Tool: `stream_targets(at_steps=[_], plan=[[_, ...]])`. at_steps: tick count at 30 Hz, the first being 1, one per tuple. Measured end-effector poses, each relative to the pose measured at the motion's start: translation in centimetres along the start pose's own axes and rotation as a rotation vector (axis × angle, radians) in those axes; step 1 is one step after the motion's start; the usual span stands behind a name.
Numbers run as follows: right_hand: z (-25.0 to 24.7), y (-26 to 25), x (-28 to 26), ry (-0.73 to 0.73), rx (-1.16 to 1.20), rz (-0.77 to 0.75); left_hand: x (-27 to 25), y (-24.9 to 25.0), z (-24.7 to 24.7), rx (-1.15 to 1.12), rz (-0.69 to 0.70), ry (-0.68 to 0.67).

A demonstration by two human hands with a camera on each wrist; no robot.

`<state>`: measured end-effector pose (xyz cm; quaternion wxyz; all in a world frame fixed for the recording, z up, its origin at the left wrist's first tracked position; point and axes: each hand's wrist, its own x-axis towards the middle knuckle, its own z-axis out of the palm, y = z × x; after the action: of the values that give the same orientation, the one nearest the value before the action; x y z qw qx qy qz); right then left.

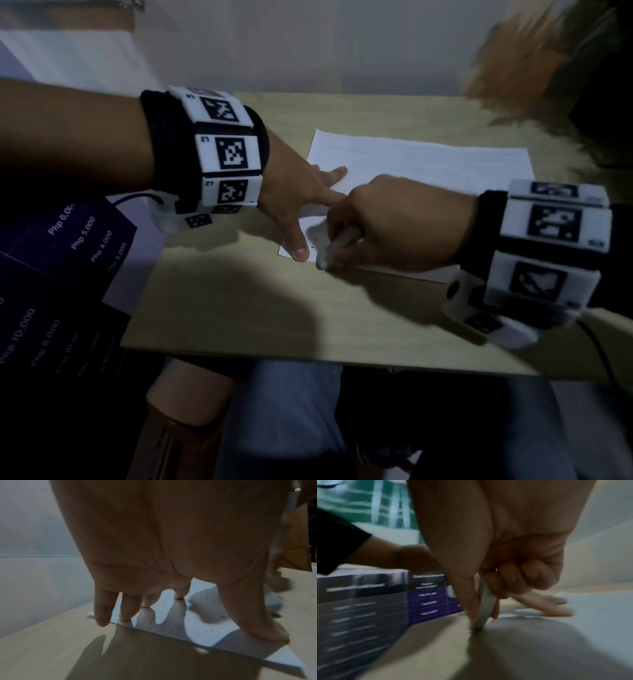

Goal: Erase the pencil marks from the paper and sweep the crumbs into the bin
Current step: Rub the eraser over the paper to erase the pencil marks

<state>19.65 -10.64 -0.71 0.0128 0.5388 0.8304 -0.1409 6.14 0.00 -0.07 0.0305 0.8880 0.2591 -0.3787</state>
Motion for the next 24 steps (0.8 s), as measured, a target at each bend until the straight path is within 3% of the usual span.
stream_targets(at_steps=[3,5,7,9,12,14,18,22,24], plan=[[-0.3,1.3,0.4,0.075,-0.025,0.082,0.0,0.1,-0.2,0.030,-0.010,-0.002],[0.3,0.8,-0.1,0.141,-0.108,0.034,0.0,0.2,-0.2,0.041,-0.009,0.001],[0.6,0.0,-0.5,0.074,-0.055,-0.029,0.1,0.1,0.0,0.038,-0.016,-0.001],[0.0,0.3,-0.3,-0.015,0.007,-0.001,0.1,0.1,-0.1,0.043,-0.025,-0.004],[-0.6,1.7,0.3,0.056,-0.029,0.089,0.0,0.4,-0.3,0.067,-0.036,-0.007],[0.2,1.4,-0.1,0.137,-0.148,0.070,0.0,0.4,-0.3,0.075,-0.044,-0.007],[0.3,0.4,-0.6,0.001,-0.060,0.012,0.0,0.3,-0.2,0.056,-0.049,-0.011],[-0.6,2.0,0.1,0.104,-0.150,0.105,0.0,0.4,-0.3,0.093,-0.054,-0.011],[0.2,1.3,-0.5,0.129,-0.245,0.054,0.1,0.3,-0.2,0.089,-0.048,-0.012]])
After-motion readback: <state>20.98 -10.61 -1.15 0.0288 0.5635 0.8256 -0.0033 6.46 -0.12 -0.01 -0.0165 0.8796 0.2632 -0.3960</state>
